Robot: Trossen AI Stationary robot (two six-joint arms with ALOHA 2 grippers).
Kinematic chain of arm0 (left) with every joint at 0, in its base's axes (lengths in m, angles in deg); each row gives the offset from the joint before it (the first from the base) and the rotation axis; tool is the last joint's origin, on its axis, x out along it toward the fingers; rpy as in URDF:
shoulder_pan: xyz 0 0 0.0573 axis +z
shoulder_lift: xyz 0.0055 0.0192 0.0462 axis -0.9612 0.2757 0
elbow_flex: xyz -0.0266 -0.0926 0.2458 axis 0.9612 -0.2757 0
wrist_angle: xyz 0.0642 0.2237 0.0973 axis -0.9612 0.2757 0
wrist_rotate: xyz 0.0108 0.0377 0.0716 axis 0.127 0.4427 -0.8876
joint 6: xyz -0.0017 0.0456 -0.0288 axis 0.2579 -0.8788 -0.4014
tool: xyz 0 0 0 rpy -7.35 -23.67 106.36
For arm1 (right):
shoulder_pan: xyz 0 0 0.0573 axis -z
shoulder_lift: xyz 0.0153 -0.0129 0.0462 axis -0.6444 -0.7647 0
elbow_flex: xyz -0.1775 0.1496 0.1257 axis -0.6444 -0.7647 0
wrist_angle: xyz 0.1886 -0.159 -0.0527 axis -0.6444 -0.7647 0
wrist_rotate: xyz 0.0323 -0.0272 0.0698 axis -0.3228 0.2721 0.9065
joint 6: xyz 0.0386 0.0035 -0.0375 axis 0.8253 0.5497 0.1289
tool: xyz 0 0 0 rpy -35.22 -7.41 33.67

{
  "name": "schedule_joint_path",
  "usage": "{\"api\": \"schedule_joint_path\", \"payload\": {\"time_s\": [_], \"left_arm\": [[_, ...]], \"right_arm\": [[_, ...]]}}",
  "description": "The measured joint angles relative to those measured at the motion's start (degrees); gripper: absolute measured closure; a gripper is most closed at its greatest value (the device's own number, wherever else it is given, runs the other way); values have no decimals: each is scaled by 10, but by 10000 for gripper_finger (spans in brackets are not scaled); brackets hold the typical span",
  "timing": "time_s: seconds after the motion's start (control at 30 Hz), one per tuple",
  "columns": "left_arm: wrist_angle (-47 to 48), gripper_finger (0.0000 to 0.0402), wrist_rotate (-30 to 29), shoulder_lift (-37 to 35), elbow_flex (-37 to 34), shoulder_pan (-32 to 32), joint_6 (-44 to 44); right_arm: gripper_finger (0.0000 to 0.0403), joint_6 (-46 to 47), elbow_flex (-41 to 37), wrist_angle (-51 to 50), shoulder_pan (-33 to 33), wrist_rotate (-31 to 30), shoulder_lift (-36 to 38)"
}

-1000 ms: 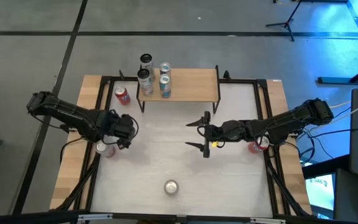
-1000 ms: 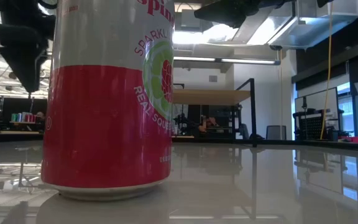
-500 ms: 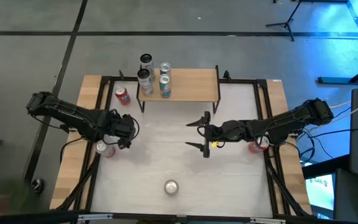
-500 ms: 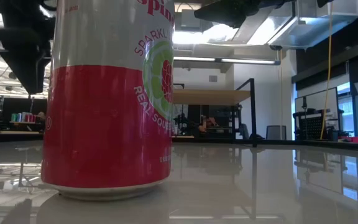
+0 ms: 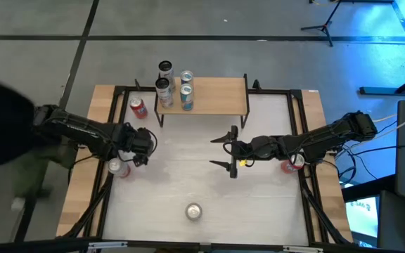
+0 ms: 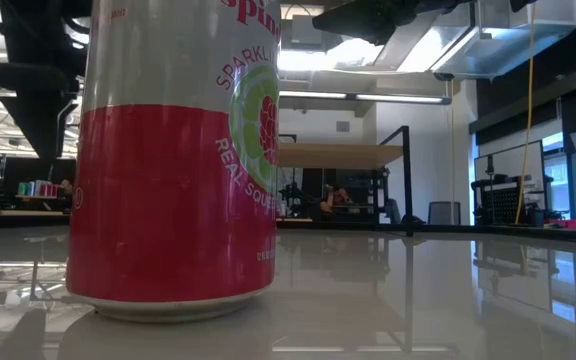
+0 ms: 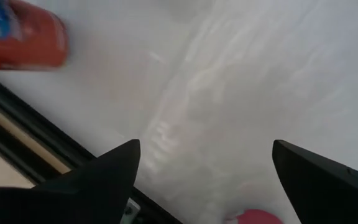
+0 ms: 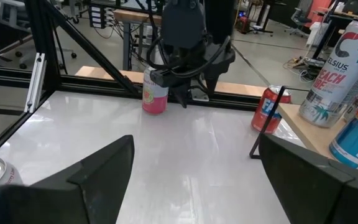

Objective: Place canned beverage on shelf
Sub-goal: Put the top pink-white soda can on the shelf

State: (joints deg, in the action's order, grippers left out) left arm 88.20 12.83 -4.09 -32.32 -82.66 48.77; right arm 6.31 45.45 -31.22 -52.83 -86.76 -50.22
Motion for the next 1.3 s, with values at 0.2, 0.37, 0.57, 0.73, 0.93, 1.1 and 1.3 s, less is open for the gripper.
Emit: {"api": "schedule_joint_path", "payload": {"time_s": [0.2,0.37,0.57,0.73,0.93,1.1,1.3], "left_arm": [[-7,5,40,0,0,22,-22],[-24,16,48,0,0,23,-41],[0,16,140,0,4,23,-3],[119,18,163,0,41,-2,72],[187,19,167,0,98,-58,154],[203,19,202,0,100,-106,210],[203,19,207,0,99,-165,254]], "right_arm": [[62,0,0,0,0,0,0],[62,0,0,0,0,0,0],[62,0,0,0,0,0,0],[62,0,0,0,0,0,0],[62,0,0,0,0,0,0],[62,0,0,0,0,0,0],[62,0,0,-1,0,0,0]]}}
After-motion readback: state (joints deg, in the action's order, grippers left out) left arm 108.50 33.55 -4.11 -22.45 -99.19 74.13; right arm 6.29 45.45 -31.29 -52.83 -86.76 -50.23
